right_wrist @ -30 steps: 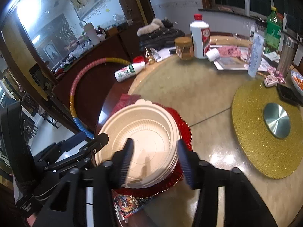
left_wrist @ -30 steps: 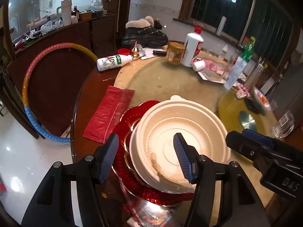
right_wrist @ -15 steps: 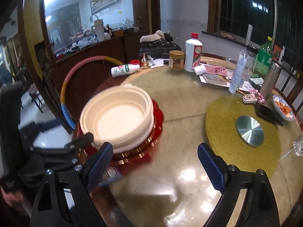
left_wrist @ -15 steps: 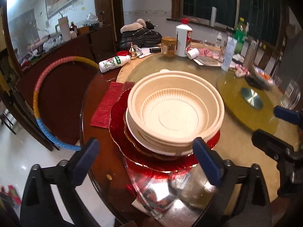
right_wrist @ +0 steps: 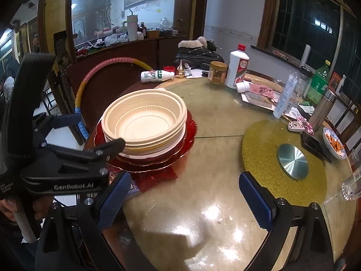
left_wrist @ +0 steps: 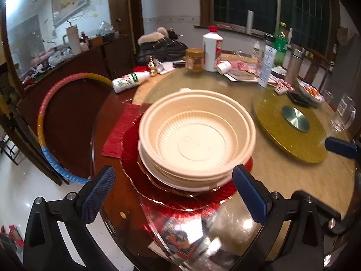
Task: Organize plates and bowls
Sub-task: 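Withdraw both grippers from the stacked bowls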
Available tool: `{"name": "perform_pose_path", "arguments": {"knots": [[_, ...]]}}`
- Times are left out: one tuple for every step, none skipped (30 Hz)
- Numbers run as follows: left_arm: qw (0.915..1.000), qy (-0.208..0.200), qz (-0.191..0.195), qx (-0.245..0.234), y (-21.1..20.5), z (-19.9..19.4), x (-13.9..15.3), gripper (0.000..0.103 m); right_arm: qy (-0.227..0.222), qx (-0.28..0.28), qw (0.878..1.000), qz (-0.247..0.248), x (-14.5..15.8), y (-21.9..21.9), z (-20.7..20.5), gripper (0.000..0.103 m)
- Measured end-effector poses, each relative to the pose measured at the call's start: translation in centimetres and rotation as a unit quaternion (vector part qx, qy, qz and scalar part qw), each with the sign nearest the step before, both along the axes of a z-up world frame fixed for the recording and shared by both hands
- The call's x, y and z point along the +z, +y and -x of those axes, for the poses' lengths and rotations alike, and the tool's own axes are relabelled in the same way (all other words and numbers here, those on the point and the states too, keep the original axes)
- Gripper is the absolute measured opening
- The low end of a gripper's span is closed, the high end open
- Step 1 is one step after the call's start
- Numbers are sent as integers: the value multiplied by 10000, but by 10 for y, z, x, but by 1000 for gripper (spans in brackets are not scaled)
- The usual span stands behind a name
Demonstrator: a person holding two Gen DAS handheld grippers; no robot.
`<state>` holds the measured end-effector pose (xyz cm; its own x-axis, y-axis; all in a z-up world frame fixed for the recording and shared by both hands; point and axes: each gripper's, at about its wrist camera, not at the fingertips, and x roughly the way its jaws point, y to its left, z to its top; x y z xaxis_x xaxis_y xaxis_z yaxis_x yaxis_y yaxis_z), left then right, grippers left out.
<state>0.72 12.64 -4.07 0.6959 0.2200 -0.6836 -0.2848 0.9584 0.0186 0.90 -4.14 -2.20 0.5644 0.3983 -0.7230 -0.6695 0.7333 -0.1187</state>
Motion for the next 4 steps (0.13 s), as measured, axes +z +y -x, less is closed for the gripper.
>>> {"name": "perform_pose_path", "arguments": {"knots": [[10000,3,-17,-7,0,-1,0,103,7,14,10000,8,0,1,0,98],[10000,15,-10,-8,0,-1,0,103,12,25,10000,11,-1,3,0,98],[10000,28,21,5,1,-3,0,103,13,30,10000,13,-2,4,0,98],[10000,48,54,6,2,-4,0,103,12,38,10000,20,-2,5,0,98]]}}
